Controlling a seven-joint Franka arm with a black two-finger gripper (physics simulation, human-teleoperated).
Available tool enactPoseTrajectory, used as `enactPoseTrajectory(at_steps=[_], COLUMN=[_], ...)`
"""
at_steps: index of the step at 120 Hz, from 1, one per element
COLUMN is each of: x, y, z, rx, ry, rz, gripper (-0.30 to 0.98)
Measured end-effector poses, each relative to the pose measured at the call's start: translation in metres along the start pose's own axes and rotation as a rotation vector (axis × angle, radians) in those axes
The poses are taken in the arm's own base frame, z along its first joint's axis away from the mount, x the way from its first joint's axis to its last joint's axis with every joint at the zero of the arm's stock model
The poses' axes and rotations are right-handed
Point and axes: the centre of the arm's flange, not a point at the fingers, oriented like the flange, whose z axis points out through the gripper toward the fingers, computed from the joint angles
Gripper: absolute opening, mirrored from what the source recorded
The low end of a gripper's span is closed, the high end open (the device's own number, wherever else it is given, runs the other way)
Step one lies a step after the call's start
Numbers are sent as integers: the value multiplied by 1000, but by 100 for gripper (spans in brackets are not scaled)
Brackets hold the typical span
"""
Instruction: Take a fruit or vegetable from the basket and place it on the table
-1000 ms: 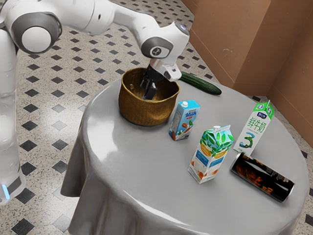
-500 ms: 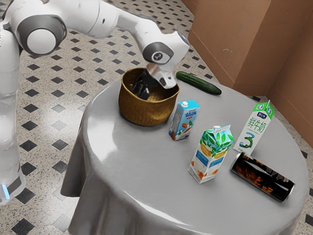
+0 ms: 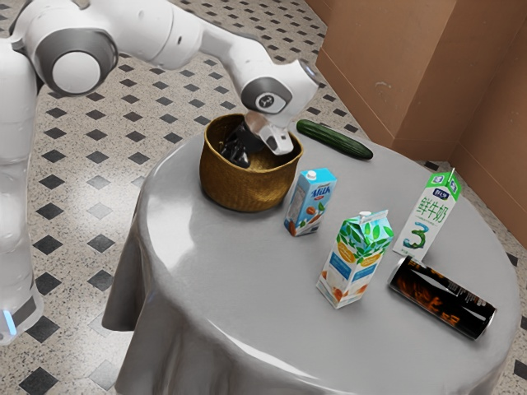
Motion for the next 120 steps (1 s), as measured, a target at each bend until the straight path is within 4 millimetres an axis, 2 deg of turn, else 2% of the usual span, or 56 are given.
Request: enactPoseTrajectory(at_steps=[56, 74, 88, 106, 120], x=[3, 3, 3, 3, 4], y=[-1, -4, -7, -7, -7], z=[6, 10, 12, 13, 15], rx=[-4, -9, -14, -15, -15], ry=[-14, -21, -24, -26, -30], rz=[0, -7, -13, -15, -15], gripper=[41, 38, 40, 20, 16])
